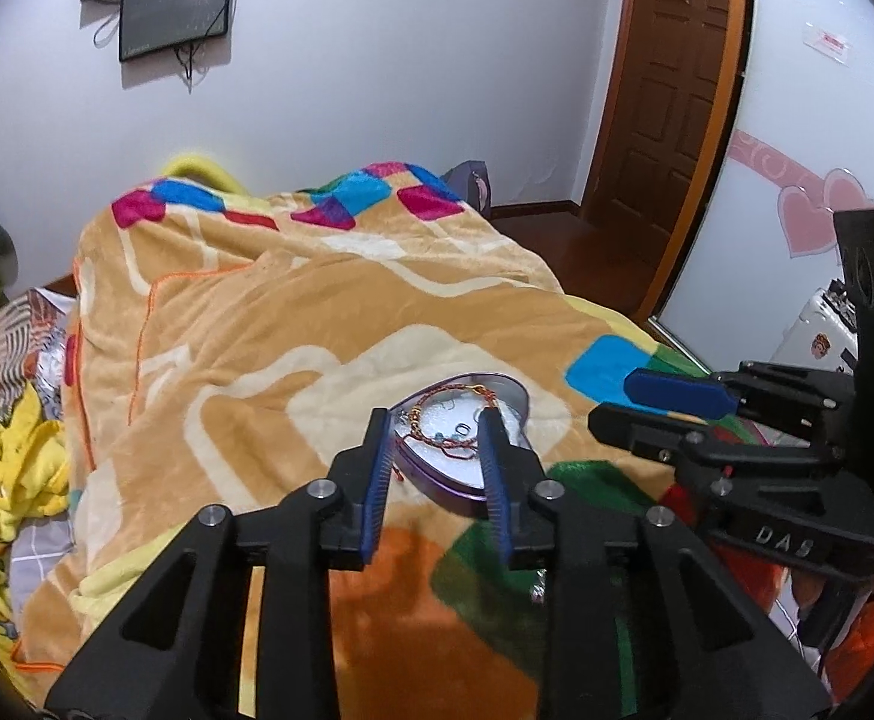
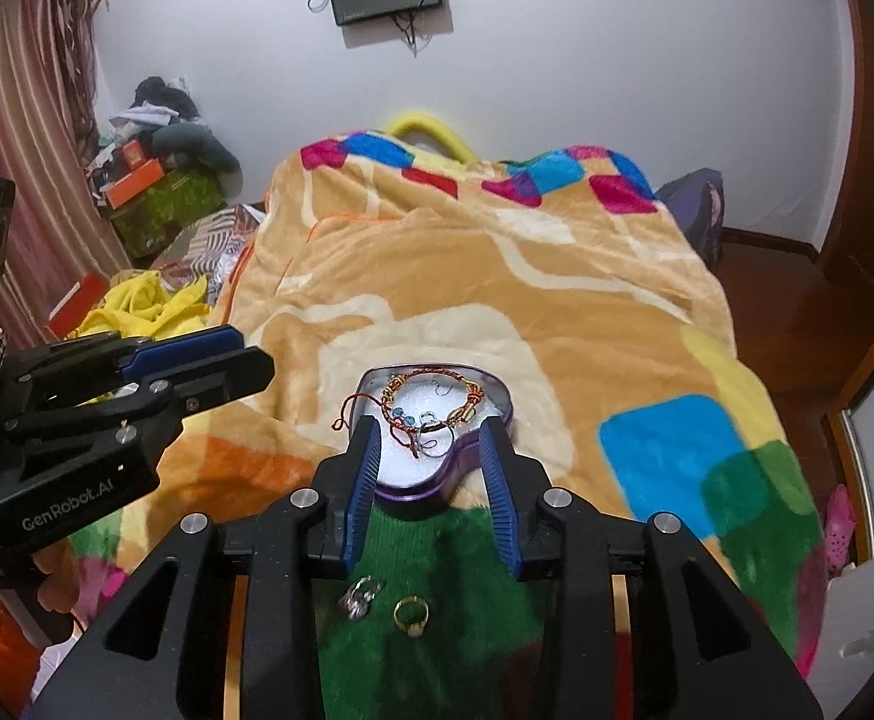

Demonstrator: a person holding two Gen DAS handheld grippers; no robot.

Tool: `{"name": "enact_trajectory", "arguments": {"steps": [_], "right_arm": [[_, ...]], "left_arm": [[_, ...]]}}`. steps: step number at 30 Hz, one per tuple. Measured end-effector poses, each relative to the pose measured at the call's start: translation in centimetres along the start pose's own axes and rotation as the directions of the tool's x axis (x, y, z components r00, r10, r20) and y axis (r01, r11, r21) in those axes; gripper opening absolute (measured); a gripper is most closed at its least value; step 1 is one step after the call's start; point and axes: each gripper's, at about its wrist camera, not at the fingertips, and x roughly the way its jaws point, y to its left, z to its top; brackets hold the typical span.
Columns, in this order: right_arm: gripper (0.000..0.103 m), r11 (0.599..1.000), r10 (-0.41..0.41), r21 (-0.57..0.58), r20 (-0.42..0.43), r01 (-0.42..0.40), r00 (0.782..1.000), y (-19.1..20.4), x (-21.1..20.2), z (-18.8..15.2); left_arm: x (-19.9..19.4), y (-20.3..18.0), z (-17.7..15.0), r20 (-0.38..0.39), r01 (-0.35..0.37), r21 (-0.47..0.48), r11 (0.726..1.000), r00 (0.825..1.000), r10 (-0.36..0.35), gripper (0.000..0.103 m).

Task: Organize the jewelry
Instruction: 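Lower both tools into the heart tin and open them, releasing bracelet and ring, then move the left tool to the silver charm while right moves to the gold ring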

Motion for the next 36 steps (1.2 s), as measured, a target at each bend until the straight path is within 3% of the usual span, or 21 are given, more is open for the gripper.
{"name": "enact_trajectory", "arguments": {"steps": [6, 12, 23, 33, 36], "right_arm": [[0.031, 1.000, -0.017, 0.002, 0.020, 0.017, 1.000, 0.2, -2.2, -0.8], [0.031, 1.000, -0.029, 0.008, -0.006, 0.029, 1.000, 0.1, -2.6, -2.6], [0.031, 0.999, -0.024, 0.018, -0.186, 0.028, 0.982, 0.1, 1.9, -7.2], [0.031, 0.999, -0.011, -0.036, -0.211, 0.003, 0.977, 0.6, 3.9, -7.8], [0.017, 0.999, -0.012, -0.048, -0.197, 0.002, 0.980, 0.5, 3.8, -7.9]], "left_arm": [[-1.8, -0.9, -1.0, 0.004, 0.010, -0.001, 1.000, 1.000, -0.010, 0.032], [-1.9, -1.4, -2.9, -0.038, 0.025, -0.015, 1.000, 0.999, -0.025, 0.033], [0.7, -1.5, -7.9, -0.186, 0.052, -0.058, 0.997, 0.981, -0.062, 0.033], [1.9, -1.7, -9.2, -0.218, 0.076, -0.062, 0.995, 0.972, -0.088, 0.033], [2.7, -1.8, -9.3, -0.233, 0.098, -0.084, 0.992, 0.966, -0.115, 0.033]]}}
